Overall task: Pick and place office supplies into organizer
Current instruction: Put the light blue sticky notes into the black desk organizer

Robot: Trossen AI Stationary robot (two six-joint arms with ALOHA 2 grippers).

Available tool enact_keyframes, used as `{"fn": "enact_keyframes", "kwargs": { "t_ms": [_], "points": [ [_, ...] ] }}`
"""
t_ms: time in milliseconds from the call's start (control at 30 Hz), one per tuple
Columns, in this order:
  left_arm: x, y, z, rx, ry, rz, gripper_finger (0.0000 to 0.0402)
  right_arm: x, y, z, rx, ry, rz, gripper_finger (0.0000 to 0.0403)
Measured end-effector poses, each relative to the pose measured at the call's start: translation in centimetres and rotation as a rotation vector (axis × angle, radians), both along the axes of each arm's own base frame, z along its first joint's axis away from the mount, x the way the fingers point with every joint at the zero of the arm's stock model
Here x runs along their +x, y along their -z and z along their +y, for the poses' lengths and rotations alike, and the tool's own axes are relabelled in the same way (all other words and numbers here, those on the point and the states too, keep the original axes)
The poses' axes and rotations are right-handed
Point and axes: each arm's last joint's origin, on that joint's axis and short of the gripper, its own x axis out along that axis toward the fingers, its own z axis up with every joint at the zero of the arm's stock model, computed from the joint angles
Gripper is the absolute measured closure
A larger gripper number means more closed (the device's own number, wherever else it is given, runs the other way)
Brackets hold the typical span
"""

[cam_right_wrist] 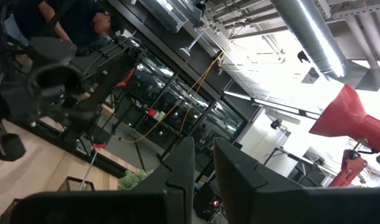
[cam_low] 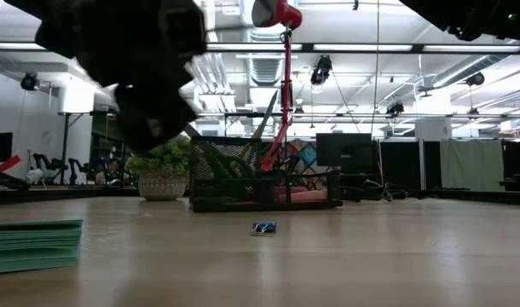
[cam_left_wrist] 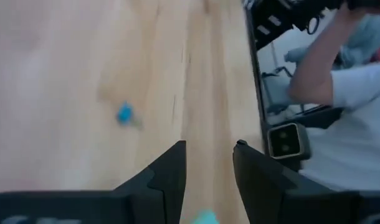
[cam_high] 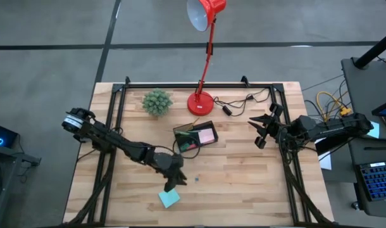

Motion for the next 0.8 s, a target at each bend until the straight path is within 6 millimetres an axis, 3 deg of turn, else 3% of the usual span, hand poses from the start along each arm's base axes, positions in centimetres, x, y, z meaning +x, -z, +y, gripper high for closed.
{"fn": "enact_keyframes", "kwargs": {
  "t_ms": [200,400,600,800],
  "points": [
    [-1.3,0.0,-2.5,-0.154,-0.018,0.248,0.0286,0.0,0.0,0.0,0.000,0.000,0.000,0.0351],
    [-1.1,-3.1,-5.4,-0.095,-0.063,0.296,0.0286,0.0,0.0,0.0,0.000,0.000,0.000,0.0351],
    [-0.9,-5.9,-7.1,0.002,-0.170,0.312,0.0286,0.0,0.0,0.0,0.000,0.000,0.001,0.0351],
    [-1.0,-5.1,-8.3,-0.021,-0.203,0.387,0.0286,0.0,0.0,0.0,0.000,-0.001,0.003,0.0351]
  ]
}}
